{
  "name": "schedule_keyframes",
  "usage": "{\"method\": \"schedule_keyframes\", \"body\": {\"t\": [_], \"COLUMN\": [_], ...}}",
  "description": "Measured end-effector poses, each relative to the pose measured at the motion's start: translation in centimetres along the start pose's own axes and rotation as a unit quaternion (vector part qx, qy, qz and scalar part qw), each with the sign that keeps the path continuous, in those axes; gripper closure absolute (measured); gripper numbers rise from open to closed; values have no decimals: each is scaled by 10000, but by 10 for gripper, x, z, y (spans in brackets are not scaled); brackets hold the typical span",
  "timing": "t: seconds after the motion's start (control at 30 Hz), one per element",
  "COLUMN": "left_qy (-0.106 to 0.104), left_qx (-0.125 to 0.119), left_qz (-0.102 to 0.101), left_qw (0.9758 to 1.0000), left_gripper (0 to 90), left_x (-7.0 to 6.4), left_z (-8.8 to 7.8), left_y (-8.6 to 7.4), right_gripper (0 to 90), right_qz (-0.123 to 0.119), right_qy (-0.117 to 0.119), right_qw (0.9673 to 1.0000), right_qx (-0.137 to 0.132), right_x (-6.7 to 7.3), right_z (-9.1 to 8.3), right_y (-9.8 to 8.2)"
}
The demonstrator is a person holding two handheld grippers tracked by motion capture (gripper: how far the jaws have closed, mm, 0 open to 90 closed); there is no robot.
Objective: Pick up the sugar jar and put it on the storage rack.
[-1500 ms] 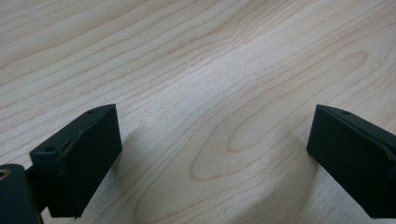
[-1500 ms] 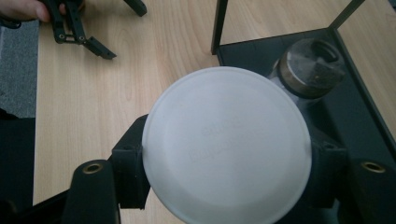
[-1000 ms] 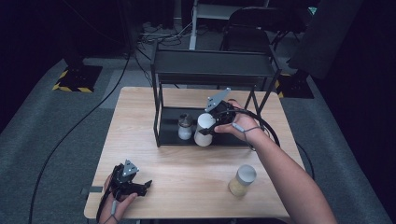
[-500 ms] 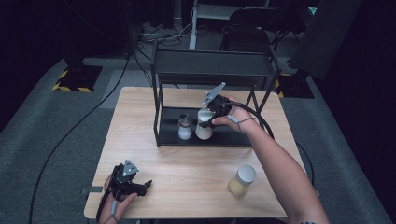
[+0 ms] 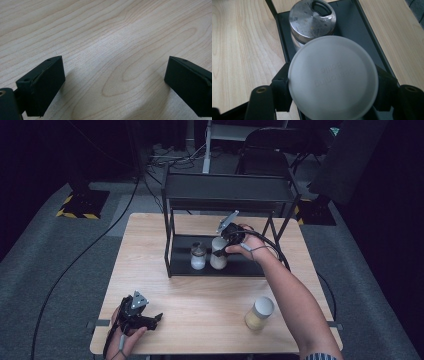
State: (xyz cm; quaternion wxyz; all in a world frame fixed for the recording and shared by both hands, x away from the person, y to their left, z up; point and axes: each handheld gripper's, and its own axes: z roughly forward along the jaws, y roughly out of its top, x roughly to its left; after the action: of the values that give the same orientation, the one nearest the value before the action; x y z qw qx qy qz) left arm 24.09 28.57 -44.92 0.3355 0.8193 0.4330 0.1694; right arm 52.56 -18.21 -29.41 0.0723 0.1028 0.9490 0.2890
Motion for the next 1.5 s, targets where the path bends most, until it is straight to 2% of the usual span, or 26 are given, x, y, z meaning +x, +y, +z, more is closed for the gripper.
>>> {"method": "schedule_keyframes", "body": {"t": [0.2, 0.47, 0.57, 0.8, 0.9, 1.03, 1.23, 1.5], "left_qy": [0, 0, 0, 1, 1, 0, 0, 0], "left_qx": [-1, 1, 1, 1, -5, 3, 2, 2], "left_qz": [-1, 2, 2, -2, -9, 2, -1, -1], "left_qw": [10000, 10000, 10000, 10000, 10000, 10000, 10000, 10000], "left_gripper": [31, 31, 31, 31, 31, 31, 31, 30], "left_x": [0, 0, 0, 0, 0, 0, 0, 0], "left_z": [0, 0, 0, 0, 0, 0, 0, 0], "left_y": [0, 0, 0, 0, 0, 0, 0, 0], "right_gripper": [338, 335, 331, 220, 155, 111, 68, 73], "right_qz": [75, 187, 292, 325, 370, 504, 404, 294], "right_qy": [-14, 45, 26, -66, -190, -205, -241, -196], "right_qw": [10000, 9997, 9995, 9992, 9986, 9979, 9977, 9971], "right_qx": [8, -115, -139, -244, -314, -364, -478, -678], "right_x": [-4, -11, -14, -13, -8, -4, 10, 36], "right_z": [3, 3, 1, -4, -11, -25, -49, -81], "right_y": [-3, -13, -17, -22, -24, -28, -38, -56]}}
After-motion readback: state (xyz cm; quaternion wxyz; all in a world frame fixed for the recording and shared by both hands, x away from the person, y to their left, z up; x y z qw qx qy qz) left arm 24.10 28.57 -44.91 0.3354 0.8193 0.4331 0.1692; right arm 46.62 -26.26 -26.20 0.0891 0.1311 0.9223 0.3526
